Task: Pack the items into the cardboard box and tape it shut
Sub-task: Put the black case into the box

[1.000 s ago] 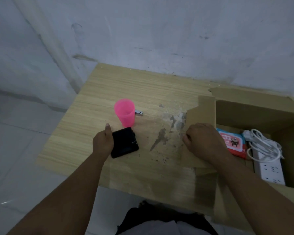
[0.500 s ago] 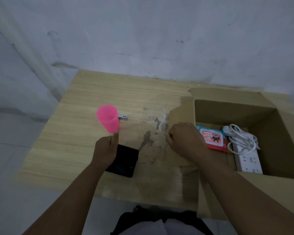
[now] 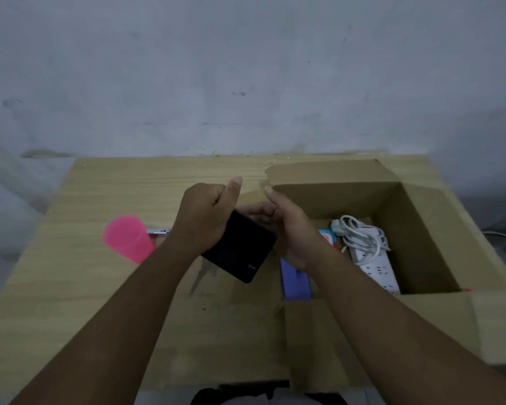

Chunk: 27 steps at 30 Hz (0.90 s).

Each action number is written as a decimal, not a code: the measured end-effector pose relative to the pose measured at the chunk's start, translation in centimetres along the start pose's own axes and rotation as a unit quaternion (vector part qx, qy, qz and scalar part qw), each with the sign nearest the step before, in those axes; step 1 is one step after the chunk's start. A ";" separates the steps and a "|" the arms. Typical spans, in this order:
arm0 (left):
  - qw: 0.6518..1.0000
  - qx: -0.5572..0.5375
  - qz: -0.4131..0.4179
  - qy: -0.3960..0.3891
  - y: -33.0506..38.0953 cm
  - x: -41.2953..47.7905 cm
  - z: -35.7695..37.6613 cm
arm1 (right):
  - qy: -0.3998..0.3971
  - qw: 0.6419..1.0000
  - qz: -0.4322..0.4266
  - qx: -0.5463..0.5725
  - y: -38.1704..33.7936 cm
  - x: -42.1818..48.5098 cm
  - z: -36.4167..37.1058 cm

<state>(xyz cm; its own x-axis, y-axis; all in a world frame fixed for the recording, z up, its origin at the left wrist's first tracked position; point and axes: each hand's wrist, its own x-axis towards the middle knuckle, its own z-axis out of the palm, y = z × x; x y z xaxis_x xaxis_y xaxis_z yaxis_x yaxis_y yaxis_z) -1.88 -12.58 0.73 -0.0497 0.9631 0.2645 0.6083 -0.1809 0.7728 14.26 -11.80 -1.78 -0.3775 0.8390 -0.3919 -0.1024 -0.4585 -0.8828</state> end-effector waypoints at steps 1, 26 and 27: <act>1.000 -0.005 0.013 -0.015 0.8 0.6 0.7 | -0.025 0.999 0.009 0.021 -0.5 -0.5 -0.9; 0.862 0.371 0.108 -0.327 2.0 1.1 16.3 | 0.083 0.901 0.180 -0.386 1.1 -4.8 -17.9; 0.833 0.416 0.117 -0.345 1.8 0.8 16.7 | 0.080 0.897 0.188 -0.392 1.4 -4.9 -17.7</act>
<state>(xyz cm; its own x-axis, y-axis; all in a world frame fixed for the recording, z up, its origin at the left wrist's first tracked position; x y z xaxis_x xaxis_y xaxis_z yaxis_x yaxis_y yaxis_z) 12.43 -8.77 -7.28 0.4394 0.8583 -0.2651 0.8906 -0.4548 0.0036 32.23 -11.33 -5.70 -0.1060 0.7287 -0.6766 0.7065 -0.4237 -0.5669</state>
